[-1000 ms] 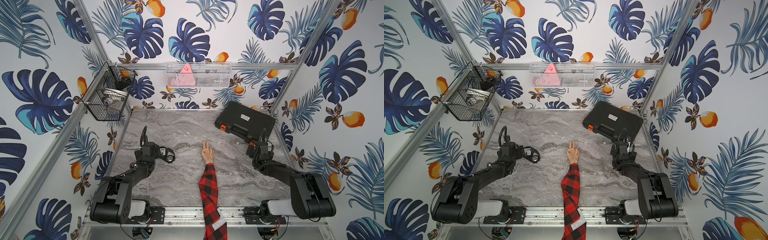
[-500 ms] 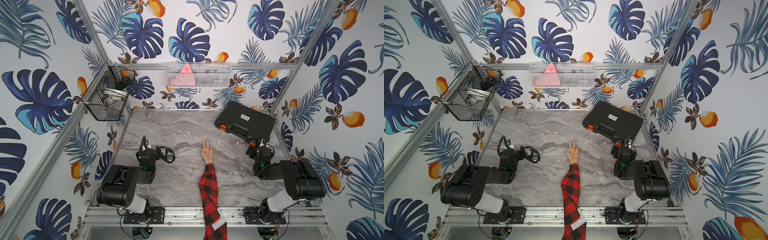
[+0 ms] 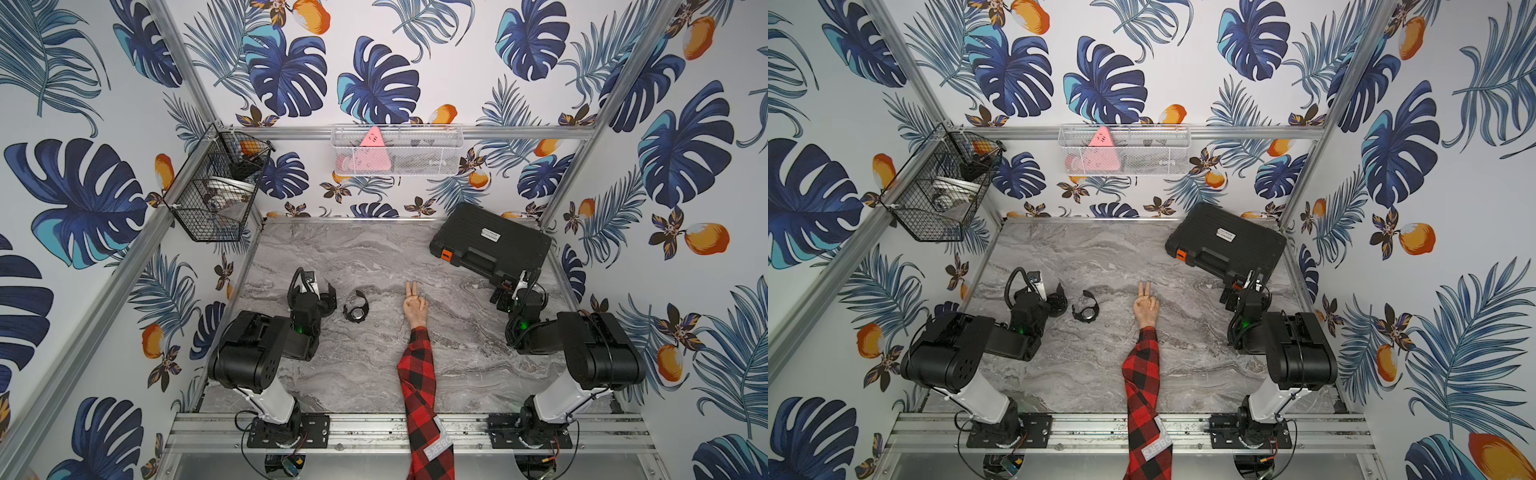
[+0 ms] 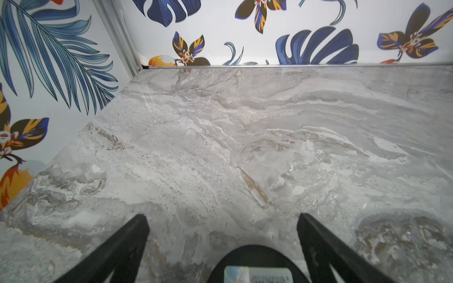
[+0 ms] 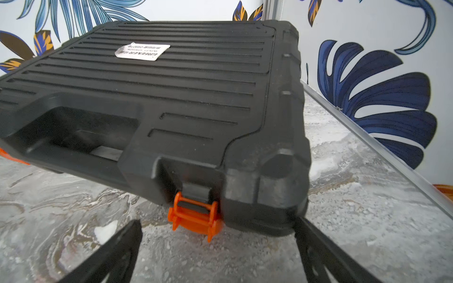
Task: Take off the watch
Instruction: Reset both arms
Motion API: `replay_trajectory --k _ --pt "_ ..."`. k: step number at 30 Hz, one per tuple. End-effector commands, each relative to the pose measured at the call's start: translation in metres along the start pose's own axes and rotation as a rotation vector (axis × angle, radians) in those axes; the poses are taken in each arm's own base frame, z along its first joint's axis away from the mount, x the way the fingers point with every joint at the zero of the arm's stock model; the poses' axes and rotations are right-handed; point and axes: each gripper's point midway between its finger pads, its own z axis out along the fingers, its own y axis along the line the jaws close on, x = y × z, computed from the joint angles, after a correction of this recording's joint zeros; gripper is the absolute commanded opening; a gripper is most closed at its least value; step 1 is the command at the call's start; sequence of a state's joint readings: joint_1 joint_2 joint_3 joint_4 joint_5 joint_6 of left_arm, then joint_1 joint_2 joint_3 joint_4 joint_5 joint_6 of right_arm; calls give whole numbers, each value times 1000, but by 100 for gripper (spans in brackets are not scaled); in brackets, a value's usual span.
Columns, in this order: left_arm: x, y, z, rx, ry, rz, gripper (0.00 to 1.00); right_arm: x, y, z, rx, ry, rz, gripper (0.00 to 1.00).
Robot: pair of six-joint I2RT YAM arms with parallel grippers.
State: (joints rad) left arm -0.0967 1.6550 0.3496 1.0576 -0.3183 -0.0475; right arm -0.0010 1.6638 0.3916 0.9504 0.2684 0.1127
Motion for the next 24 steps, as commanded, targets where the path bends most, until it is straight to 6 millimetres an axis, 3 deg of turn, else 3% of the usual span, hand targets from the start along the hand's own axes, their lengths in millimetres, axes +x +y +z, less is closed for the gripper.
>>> replay_trajectory --k 1,24 --pt "-2 4 0 -27 -7 25 99 -11 2 0 -6 -38 9 100" --pt "-3 3 1 -23 -11 28 99 -11 2 0 -7 -46 6 100"
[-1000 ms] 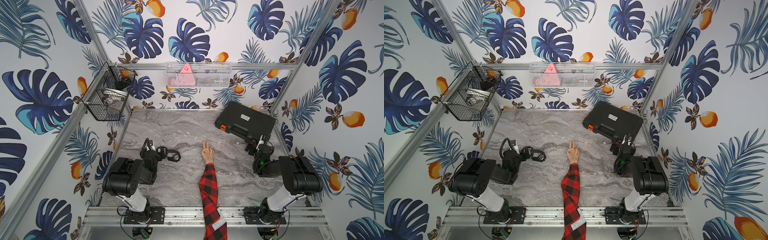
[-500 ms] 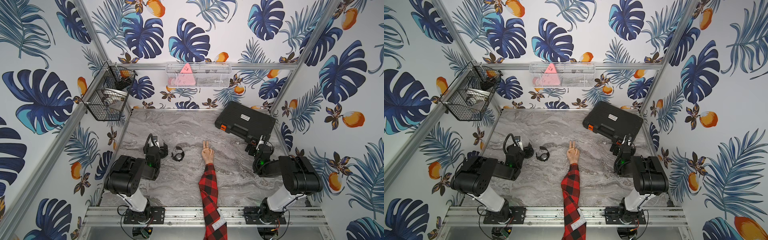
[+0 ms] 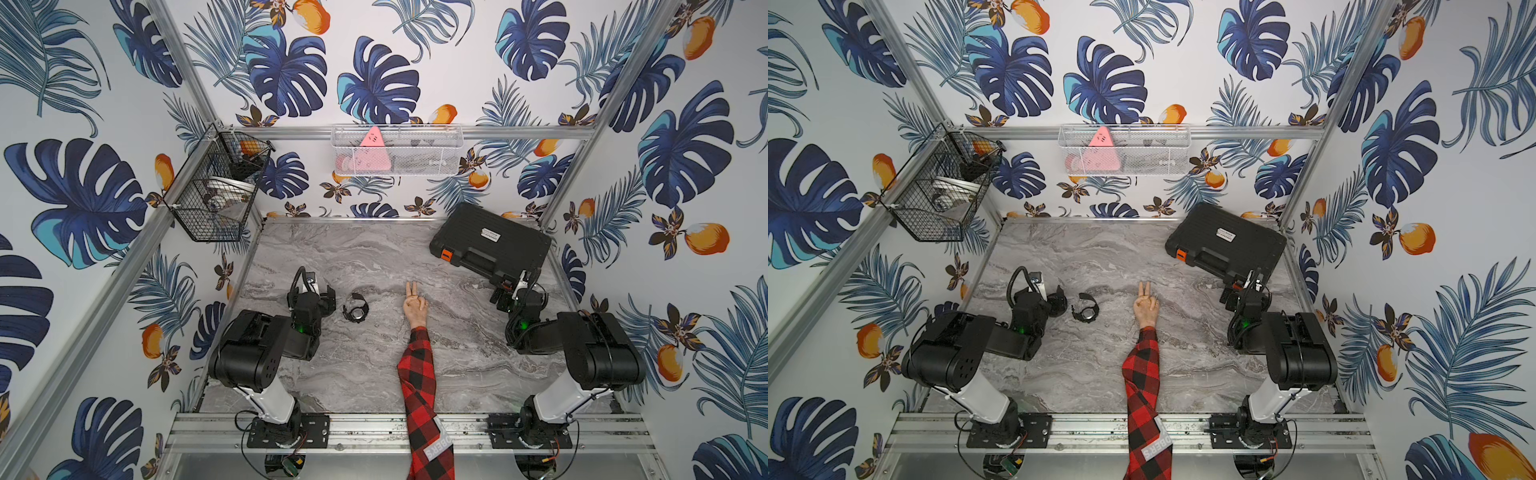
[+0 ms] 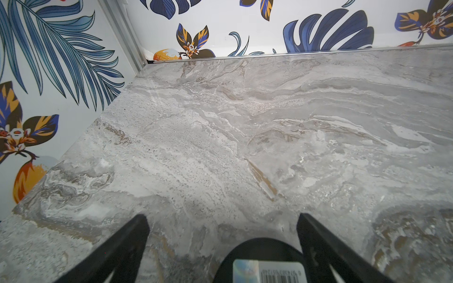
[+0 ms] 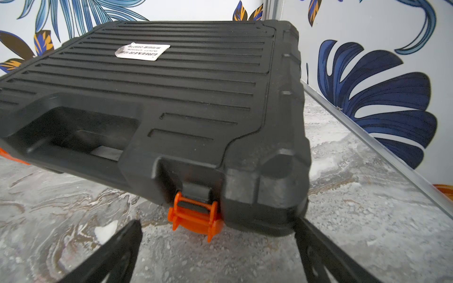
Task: Take off the watch
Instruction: Reset both arms
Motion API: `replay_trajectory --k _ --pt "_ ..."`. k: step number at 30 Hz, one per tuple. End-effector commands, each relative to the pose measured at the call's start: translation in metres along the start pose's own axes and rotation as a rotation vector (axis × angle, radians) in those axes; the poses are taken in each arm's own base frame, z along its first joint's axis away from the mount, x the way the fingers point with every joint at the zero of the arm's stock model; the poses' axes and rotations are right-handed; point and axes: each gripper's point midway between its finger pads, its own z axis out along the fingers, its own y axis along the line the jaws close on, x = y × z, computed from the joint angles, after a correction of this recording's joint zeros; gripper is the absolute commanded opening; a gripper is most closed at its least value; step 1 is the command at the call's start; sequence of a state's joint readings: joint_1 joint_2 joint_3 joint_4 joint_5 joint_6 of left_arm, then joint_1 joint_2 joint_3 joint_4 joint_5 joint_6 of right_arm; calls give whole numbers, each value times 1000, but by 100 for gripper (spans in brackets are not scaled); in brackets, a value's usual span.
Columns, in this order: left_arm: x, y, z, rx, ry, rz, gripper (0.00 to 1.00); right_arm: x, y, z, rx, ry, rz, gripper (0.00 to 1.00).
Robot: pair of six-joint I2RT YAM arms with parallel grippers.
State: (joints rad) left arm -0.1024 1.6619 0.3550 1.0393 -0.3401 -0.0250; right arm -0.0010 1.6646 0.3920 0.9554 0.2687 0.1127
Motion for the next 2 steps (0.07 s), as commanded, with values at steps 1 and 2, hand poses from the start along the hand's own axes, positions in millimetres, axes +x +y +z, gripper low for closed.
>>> replay_trajectory --k 1,2 --pt "-8 1 -1 -7 -34 -1 99 -10 2 0 -7 -41 5 100" --pt "-8 1 -2 -8 -33 4 99 -10 2 0 -7 -40 4 100"
